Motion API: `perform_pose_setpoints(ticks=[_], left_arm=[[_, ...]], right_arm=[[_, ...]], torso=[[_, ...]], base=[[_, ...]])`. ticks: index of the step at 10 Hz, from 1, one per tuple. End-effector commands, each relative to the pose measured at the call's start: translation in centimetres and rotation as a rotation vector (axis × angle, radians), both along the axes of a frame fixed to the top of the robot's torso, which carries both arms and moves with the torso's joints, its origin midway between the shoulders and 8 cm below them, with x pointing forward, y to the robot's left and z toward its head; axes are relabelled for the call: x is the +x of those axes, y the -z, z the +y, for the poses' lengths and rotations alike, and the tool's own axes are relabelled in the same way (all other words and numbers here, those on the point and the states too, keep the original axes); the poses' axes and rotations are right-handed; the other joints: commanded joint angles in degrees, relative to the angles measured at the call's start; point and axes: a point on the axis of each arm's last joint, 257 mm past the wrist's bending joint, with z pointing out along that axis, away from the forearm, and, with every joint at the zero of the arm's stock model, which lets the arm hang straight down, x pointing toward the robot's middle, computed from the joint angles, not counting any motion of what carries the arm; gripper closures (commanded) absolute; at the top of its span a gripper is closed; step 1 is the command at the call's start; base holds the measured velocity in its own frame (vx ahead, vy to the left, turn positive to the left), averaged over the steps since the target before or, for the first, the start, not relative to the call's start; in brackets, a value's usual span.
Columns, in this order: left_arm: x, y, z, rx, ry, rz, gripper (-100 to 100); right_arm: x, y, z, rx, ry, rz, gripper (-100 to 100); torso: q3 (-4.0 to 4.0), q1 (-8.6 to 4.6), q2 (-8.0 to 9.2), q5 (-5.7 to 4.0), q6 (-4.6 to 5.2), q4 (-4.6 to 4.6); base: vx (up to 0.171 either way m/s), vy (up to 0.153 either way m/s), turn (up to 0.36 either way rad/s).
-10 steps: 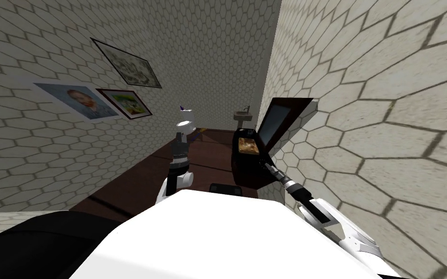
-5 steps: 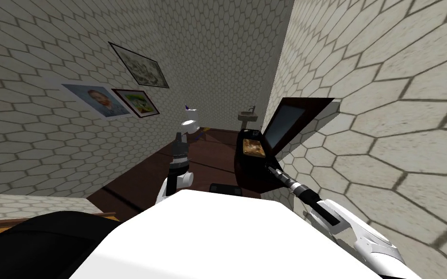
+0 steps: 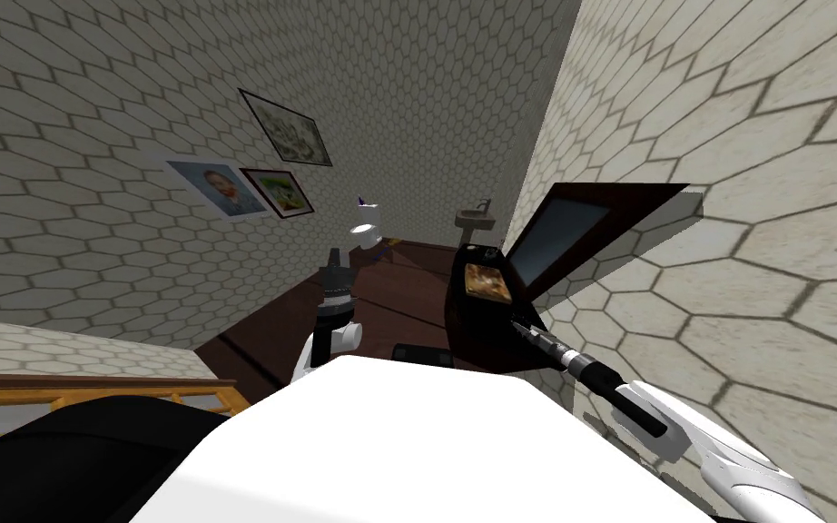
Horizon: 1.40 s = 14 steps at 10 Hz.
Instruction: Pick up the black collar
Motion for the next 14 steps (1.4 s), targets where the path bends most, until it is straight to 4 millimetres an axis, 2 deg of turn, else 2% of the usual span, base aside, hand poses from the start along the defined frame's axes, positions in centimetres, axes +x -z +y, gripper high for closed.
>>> perform_pose_setpoints(ticks=[1, 4, 5, 8, 11, 14], left_arm=[[0.0, 0.0, 0.0, 0.0, 0.0, 0.0, 0], [0.0, 0.0, 0.0, 0.0, 0.0, 0.0, 0], [0.0, 0.0, 0.0, 0.0, 0.0, 0.0, 0], [0.0, 0.0, 0.0, 0.0, 0.0, 0.0, 0], [0.0, 0.0, 0.0, 0.0, 0.0, 0.0, 0], [0.0, 0.0, 0.0, 0.0, 0.0, 0.0, 0]], right_arm=[[-1.1, 0.8, -1.8, -0.068, -0.025, 0.046, -100], [-3.5, 2.4, -5.9, -0.143, 0.0, 0.122, -100], [-3.5, 2.4, -5.9, -0.143, 0.0, 0.122, -100], [-5.8, 3.2, -9.2, -0.242, -0.035, 0.204, -100], [-9.2, 4.1, -13.0, -0.329, -0.047, 0.3, -100], [-11.8, 4.5, -15.8, -0.375, -0.029, 0.364, -100]], torso=[[0.0, 0.0, 0.0, 0.0, 0.0, 0.0], [0.01, -0.01, 0.0, 0.0, -0.05, 0.01], [0.03, -0.05, 0.06, -0.01, 0.03, 0.01], [0.05, -0.08, 0.09, -0.02, 0.02, 0.02], [0.03, -0.04, 0.05, -0.01, -0.03, 0.02], [0.03, -0.07, 0.06, -0.01, -0.01, 0.02]], base=[[0.047, 0.066, 0.182], [0.041, 0.05, 0.144], [0.01, 0.021, -0.031], [0.032, 0.042, 0.167], [0.043, 0.046, 0.208], [0.038, 0.03, 0.116]])
